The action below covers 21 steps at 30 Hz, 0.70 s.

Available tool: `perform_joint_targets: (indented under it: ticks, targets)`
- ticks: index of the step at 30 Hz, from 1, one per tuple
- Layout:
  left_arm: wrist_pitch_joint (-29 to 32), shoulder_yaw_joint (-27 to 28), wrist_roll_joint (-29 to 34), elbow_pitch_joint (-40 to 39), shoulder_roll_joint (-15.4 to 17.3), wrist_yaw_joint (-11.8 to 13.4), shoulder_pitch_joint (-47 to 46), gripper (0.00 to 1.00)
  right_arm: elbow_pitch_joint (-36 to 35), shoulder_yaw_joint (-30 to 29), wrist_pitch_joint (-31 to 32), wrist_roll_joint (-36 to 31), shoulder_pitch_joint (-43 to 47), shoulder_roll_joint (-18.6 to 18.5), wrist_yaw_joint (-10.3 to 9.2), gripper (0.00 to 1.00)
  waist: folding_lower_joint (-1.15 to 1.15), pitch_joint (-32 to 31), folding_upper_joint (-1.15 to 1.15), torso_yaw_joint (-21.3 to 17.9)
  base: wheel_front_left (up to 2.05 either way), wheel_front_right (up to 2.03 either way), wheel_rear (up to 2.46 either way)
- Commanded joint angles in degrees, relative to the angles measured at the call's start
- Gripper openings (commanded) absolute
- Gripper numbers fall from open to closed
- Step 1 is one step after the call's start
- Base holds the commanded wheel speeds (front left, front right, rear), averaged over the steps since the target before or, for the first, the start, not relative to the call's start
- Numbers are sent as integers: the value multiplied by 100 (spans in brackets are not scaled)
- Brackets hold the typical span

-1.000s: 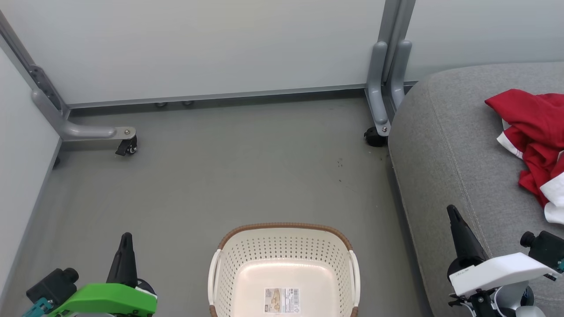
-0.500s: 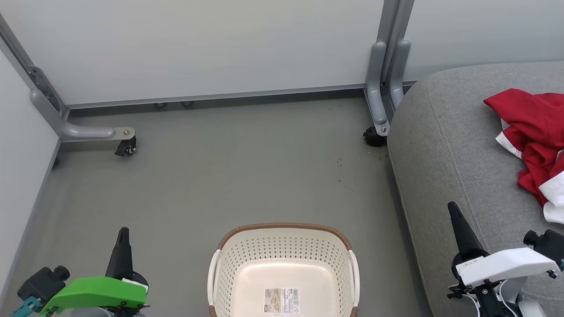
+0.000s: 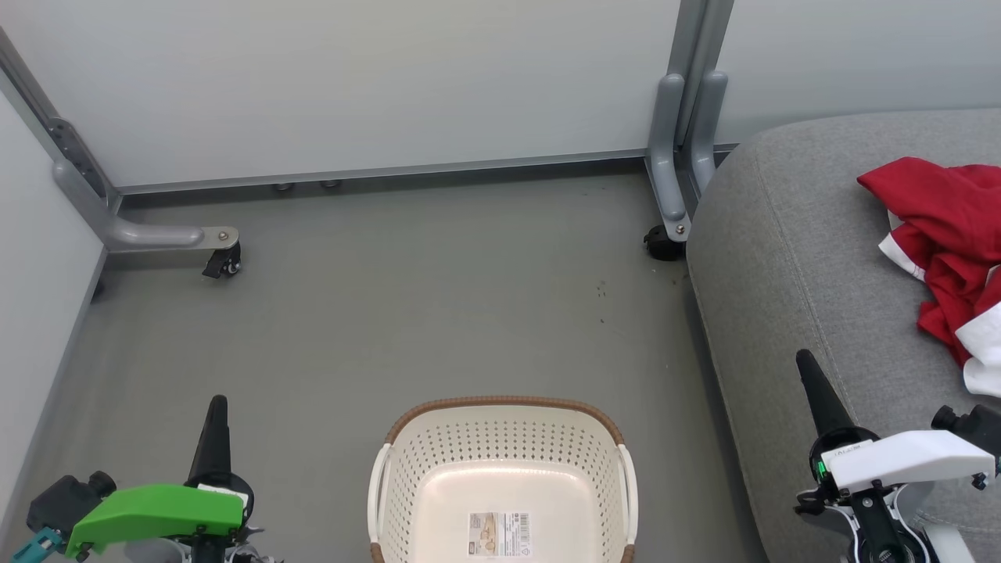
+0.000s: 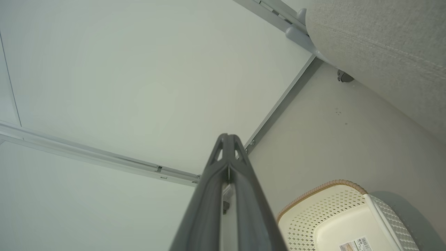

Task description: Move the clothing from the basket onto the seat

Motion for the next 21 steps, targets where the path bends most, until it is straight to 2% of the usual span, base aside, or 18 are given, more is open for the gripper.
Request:
perform_joint_targets:
  ticks: [1,21]
  targets:
    - [42,48,-155,-39,15,-50,-163,0,6,-29,20,155,-109,-45,2,0,0,0,0,-1,0,0,0]
    - [317,238,-1168,23,-85,-150,-303,0,319,-111,113,1214,-308,-36,2,0,0,-5,0,-19,0,0,0]
